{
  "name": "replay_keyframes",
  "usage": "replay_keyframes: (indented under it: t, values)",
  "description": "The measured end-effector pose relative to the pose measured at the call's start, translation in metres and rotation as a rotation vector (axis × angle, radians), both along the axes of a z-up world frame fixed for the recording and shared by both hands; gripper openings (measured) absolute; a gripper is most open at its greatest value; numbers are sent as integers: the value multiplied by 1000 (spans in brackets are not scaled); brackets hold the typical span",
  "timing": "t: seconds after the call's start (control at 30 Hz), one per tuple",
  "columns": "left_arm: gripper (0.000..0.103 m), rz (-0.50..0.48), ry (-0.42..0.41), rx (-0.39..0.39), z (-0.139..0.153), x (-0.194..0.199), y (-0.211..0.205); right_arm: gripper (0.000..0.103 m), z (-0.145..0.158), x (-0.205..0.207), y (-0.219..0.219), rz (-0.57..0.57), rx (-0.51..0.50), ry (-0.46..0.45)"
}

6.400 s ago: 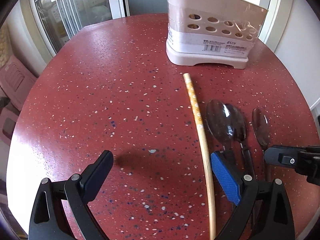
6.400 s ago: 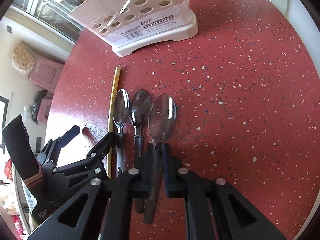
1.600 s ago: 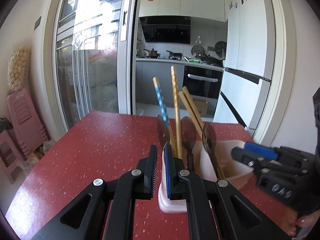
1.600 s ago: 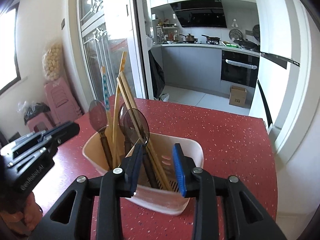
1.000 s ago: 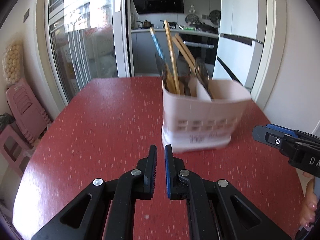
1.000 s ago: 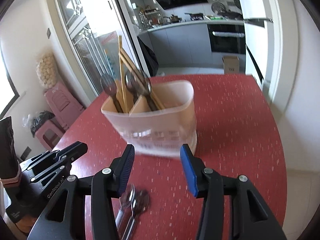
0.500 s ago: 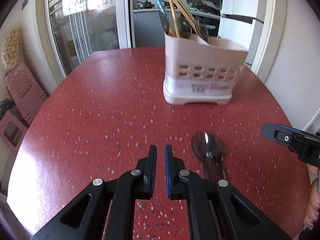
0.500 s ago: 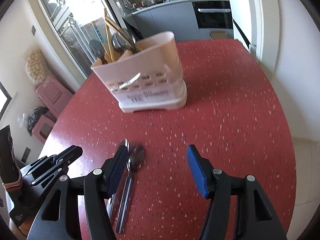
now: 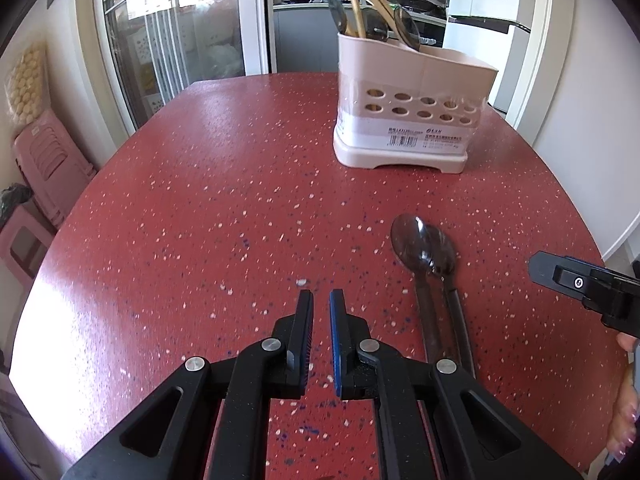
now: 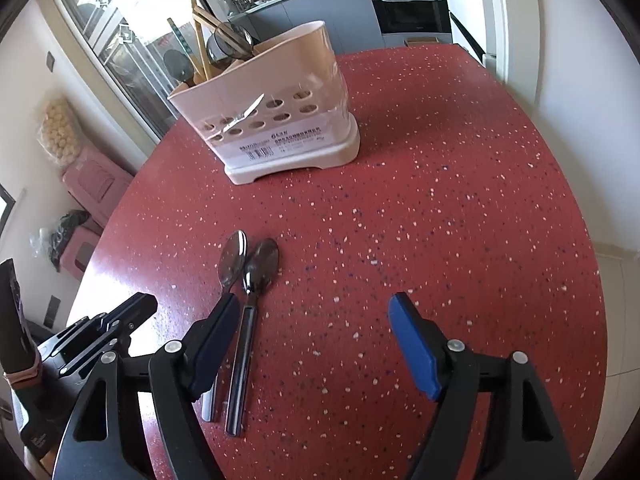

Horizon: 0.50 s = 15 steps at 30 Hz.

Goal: Organize utensils
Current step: 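Move both tools back down to the last spoons on the table, then close the right tool on a dark spoon while the left tool reaches toward another spoon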

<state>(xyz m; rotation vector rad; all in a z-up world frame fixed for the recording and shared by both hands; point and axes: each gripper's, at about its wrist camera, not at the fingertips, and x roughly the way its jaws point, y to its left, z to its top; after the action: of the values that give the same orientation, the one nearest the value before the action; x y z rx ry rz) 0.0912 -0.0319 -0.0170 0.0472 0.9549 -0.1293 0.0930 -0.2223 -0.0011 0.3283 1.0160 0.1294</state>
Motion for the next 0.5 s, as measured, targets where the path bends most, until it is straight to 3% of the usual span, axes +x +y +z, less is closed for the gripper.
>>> replay_keyframes:
  t: [0.5]
  values:
    - [37, 34, 21, -22, -10, -9, 16, 89, -13, -7, 9, 4, -20, 57]
